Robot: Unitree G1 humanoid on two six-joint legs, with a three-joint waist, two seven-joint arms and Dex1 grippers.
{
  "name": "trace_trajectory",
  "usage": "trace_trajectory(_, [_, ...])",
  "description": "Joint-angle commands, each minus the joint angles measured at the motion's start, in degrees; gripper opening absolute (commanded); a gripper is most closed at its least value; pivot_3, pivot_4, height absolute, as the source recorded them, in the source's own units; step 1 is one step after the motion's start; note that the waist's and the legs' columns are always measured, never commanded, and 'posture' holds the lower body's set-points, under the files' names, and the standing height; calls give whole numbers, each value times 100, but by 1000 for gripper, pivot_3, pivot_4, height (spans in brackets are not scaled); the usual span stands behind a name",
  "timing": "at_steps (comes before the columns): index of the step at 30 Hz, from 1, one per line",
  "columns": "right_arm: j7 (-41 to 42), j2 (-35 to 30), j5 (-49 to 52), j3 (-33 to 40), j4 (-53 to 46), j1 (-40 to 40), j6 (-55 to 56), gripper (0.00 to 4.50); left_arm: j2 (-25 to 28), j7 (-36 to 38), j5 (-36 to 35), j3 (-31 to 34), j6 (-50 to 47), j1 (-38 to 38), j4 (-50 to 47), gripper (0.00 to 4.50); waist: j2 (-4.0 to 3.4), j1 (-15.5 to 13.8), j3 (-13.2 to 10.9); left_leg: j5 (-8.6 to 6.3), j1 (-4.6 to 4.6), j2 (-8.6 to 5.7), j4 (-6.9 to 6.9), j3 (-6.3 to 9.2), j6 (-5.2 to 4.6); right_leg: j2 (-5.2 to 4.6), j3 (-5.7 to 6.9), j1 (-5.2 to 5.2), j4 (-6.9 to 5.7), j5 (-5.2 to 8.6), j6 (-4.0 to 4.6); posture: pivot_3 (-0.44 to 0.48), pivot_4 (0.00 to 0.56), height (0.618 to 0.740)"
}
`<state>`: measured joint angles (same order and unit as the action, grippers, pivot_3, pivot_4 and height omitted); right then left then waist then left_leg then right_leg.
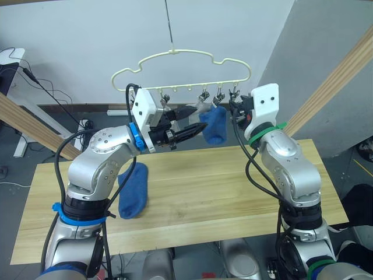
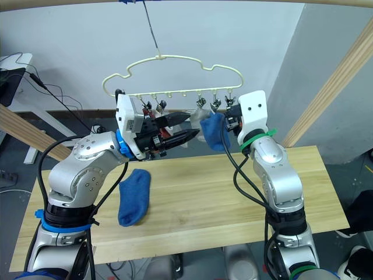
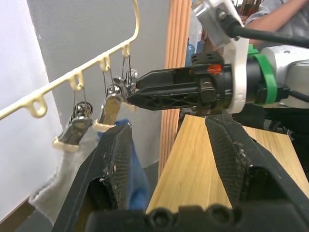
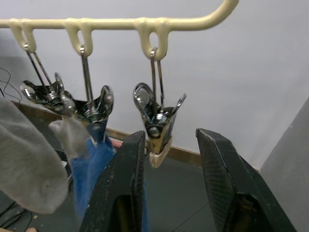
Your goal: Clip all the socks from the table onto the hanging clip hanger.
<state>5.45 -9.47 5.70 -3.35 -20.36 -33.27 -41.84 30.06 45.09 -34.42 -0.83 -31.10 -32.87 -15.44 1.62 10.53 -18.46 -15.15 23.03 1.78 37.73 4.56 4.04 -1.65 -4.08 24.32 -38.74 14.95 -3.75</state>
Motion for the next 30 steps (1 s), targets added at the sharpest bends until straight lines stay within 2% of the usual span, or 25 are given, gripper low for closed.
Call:
trace_trajectory(1, [-110, 85, -94, 59, -32, -151, 191, 1735, -16, 47, 66, 11, 109, -77, -140, 2718, 0, 0, 0, 0, 0, 0, 0, 0, 0, 0, 0, 0, 0, 0, 0, -217, 290, 733])
trace_trajectory(9, [-413, 264, -225, 136, 57, -200, 190, 1735, -82, 67, 167, -6, 119, -58, -158, 2718, 0, -2, 0, 0, 0, 0, 1, 0, 0, -1, 0, 0, -2, 0, 1, -220, 288, 733])
trace_trajectory(30, [-559, 820, -68, 304, -107, -465, -146, 1735, -174, 101, 255, -118, 181, -17, -165, 2718, -1, 3, 0, 0, 0, 0, 3, 1, 0, -1, 0, 1, -8, -1, 1, -230, 286, 733])
